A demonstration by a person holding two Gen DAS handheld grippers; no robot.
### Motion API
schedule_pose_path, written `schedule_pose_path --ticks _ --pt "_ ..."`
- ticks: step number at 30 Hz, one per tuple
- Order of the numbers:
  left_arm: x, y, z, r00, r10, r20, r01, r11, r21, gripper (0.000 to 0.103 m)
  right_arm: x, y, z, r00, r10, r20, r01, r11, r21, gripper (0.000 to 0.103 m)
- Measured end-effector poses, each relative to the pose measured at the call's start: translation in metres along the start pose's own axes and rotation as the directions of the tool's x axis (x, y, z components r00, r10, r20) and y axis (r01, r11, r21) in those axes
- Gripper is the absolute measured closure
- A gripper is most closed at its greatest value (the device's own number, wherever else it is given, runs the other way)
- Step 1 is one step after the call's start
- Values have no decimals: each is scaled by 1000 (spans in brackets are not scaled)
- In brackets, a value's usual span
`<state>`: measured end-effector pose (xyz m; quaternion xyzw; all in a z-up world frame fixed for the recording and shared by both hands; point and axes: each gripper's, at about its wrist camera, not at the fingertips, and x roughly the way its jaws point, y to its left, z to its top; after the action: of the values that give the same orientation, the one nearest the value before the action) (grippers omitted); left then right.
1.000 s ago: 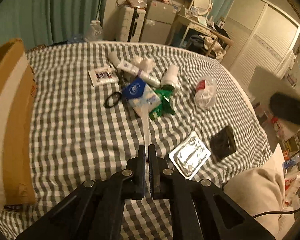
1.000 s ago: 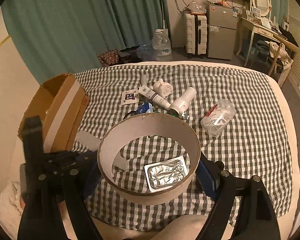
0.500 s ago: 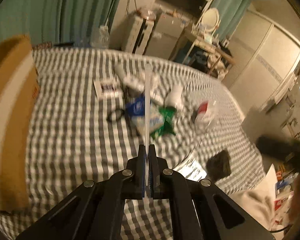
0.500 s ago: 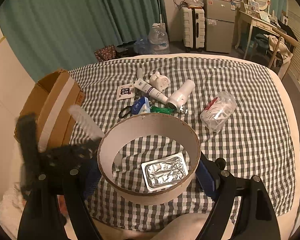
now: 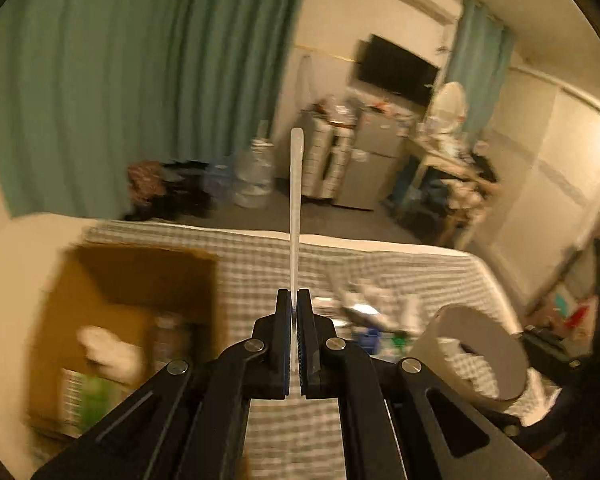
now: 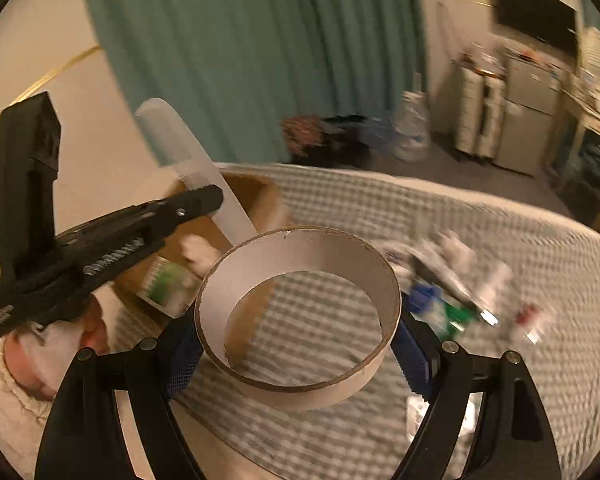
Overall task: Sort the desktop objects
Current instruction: 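Lower comb and tape roll into cardboard box and open both tools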
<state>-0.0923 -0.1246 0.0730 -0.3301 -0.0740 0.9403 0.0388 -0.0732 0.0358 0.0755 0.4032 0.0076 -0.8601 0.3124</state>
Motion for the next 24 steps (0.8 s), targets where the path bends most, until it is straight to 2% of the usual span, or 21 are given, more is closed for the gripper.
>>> schedule_pose_path --ticks 3,9,13,15,16,17,19,21,24 --pt "2 45 0 996 84 -18 -84 996 -23 100 30 34 23 999 45 -12 -46 998 -32 21" --pt "32 119 -26 981 158 -114 -165 985 -52 100 102 69 56 991 120 -60 -123 991 -44 20" --pt "57 144 -41 974 165 -156 -177 982 -64 100 142 76 71 983 151 -100 -152 988 -1 20" --pt "63 146 -47 973 177 -147 -186 981 -51 95 155 77 77 980 175 -93 -173 984 37 17" --pt "65 147 -49 973 179 -145 -187 981 -45 80 160 76 79 978 192 -80 -187 980 60 9" --pt "67 149 -51 971 184 -149 -193 980 -47 45 164 76 81 979 194 -71 -188 979 75 6" --pt "62 152 -54 969 208 -132 -216 975 -56 14 167 78 84 983 175 -60 -171 983 66 4" --pt "54 151 -57 970 217 -109 -224 973 -57 14 167 80 88 988 146 -57 -143 988 50 4" --pt "46 147 -60 966 224 -126 -233 970 -67 14 151 70 85 991 134 -28 -132 989 72 4"
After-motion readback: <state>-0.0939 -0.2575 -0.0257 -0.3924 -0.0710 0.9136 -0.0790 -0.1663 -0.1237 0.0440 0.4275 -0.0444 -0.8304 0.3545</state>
